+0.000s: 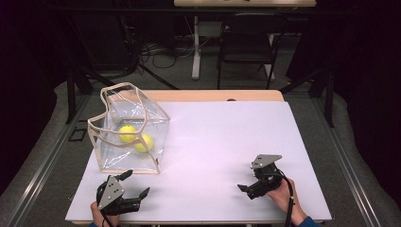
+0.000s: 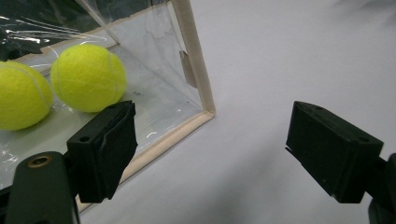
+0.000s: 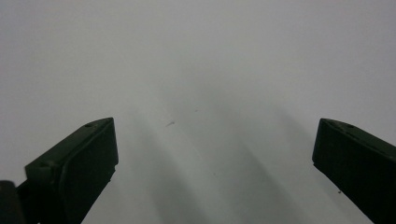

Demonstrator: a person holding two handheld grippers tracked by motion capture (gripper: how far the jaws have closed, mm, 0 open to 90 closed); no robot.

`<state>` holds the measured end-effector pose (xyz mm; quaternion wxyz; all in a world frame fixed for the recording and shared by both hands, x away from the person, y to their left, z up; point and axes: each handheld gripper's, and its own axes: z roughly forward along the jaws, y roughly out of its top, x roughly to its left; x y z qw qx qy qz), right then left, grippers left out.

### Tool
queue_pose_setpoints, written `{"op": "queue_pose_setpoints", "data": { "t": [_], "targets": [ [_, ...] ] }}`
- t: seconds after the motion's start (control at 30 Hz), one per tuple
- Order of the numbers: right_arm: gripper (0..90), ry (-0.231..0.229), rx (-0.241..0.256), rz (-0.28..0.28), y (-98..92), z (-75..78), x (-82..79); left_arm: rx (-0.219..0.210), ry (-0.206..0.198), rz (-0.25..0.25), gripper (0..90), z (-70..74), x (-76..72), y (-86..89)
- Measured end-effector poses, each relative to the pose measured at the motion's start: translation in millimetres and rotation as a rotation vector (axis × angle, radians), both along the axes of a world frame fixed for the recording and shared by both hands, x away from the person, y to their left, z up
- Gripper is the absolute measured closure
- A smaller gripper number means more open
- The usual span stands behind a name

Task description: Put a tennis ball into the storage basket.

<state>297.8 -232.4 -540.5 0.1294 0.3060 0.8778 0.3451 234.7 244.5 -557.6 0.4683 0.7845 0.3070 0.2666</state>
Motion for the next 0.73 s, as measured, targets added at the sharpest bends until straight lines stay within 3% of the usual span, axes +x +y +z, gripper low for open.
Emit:
{"op": "queue_pose_setpoints", "data": {
  "t": [0.73],
  "targets": [
    [0.0, -0.013, 0.021, -0.046, -12.9, -13.4, -16.9, 0.006, 0.003, 0.001, 16.1, -0.3, 0.7, -0.5]
  ]
}}
